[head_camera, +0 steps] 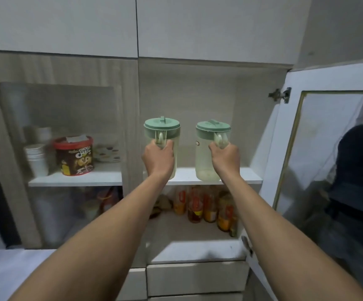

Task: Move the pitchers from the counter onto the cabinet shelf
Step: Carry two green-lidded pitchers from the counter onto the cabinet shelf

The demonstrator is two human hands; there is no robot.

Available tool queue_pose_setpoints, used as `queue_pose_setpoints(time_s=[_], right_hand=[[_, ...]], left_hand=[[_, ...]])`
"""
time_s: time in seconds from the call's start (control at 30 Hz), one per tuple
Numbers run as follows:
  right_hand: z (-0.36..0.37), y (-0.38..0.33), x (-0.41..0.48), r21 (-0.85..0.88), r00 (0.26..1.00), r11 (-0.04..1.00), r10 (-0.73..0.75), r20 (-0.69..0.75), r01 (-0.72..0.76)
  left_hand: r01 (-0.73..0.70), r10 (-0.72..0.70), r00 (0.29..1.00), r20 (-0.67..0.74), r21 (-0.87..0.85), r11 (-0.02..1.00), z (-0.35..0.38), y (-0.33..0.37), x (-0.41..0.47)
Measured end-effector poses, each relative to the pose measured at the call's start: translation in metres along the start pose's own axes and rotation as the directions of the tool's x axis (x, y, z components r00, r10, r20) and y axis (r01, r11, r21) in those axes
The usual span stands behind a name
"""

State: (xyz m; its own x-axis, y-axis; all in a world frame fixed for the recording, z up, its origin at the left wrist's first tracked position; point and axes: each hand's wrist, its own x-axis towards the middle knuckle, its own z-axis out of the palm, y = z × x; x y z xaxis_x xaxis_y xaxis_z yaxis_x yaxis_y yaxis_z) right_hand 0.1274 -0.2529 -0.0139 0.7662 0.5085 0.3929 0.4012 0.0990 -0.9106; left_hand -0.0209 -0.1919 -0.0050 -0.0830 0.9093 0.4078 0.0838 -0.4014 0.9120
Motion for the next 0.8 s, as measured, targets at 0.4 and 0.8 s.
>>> queue_pose_setpoints(time_s=[0.4, 0.8], right_hand=[[-0.001, 0.056, 0.102, -0.024, 0.996, 1.0, 0.017, -0.091, -0.02], [0.058, 0.117, 0.228, -0.009, 0.977, 0.999, 0.045, -0.209, -0.048]], left_hand=[[0.028, -0.027, 0.993, 0.112, -0.003, 1.0, 0.121, -0.03, 0.058], [0.036, -0.037, 0.99, 0.134, 0.015, 0.999, 0.233, -0.093, 0.159]])
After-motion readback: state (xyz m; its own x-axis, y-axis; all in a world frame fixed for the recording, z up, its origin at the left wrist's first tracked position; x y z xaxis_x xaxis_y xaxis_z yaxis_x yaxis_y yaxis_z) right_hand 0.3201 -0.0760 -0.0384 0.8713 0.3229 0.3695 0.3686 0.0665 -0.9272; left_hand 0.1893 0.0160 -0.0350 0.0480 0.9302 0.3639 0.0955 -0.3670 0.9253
